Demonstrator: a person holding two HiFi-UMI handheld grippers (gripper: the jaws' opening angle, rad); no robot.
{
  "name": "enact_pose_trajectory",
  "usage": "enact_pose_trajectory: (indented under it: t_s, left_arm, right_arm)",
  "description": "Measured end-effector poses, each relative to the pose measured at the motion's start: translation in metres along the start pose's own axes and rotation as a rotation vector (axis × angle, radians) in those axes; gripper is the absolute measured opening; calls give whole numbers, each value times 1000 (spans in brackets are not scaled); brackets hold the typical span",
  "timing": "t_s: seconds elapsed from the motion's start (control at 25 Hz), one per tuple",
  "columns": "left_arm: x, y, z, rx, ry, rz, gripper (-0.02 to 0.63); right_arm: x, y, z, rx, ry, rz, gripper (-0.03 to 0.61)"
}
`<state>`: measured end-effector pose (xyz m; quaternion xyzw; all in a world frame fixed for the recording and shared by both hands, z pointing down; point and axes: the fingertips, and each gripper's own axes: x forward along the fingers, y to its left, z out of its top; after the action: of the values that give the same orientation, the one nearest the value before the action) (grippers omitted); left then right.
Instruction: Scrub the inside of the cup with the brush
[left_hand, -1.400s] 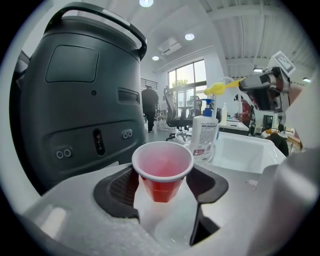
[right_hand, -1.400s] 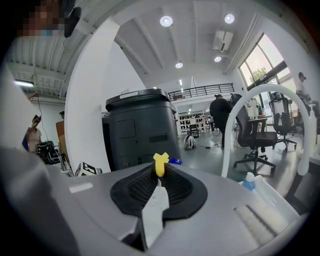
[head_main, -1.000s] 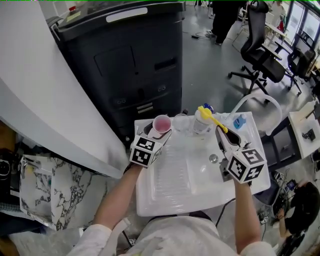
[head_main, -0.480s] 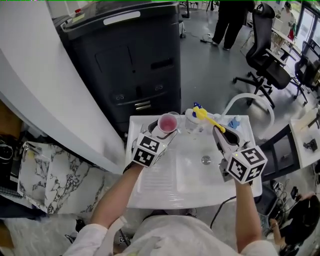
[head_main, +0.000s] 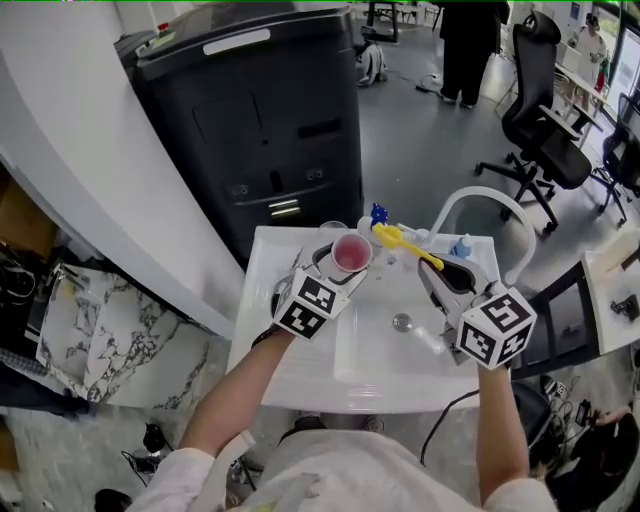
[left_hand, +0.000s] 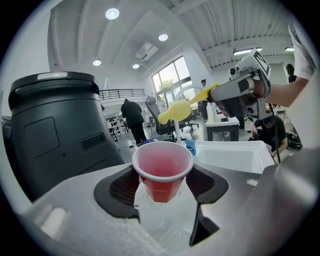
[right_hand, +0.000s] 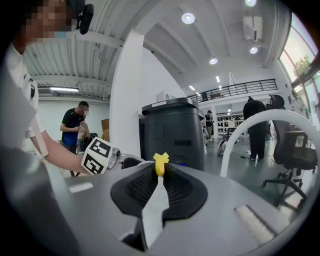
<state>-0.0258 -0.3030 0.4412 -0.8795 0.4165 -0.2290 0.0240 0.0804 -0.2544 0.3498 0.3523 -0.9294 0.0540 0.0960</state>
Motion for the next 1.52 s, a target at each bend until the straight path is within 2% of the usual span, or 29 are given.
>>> enact_pose_trajectory:
  t_s: [0.28,0.4,0.56,0.68,0.92,1.08,1.2,1.52]
  left_arm:
    - [8,-26,3,136,53,-24,299]
    - [12,-36,-1,215,84,-39,299]
    - [15,-49,-7,309,114,-63,299]
    - [16,-52,-9,341,115,-70,299]
    - [16,-51,-10,354,116,-76,299]
    - [16,-50,-15,354,127,-77,299]
    - [15,-51,-16,352,129,-76,299]
    - [8,-59,-16,361,107,-95,293]
  right_arm:
    - [10,22,-19,-185,170,171,34]
    - [17,27,-33,-280,248,198,34]
    - [29,30,-45,-358,323,229,34]
    - [36,26,-56,-406,386,223,34]
    - [38,32,-77,-374,474,257,33]
    - [40,48,-75,-323,446,284,34]
    - [42,53,-70,-326,416,277,34]
    - [43,44,-59,-291,383,249,34]
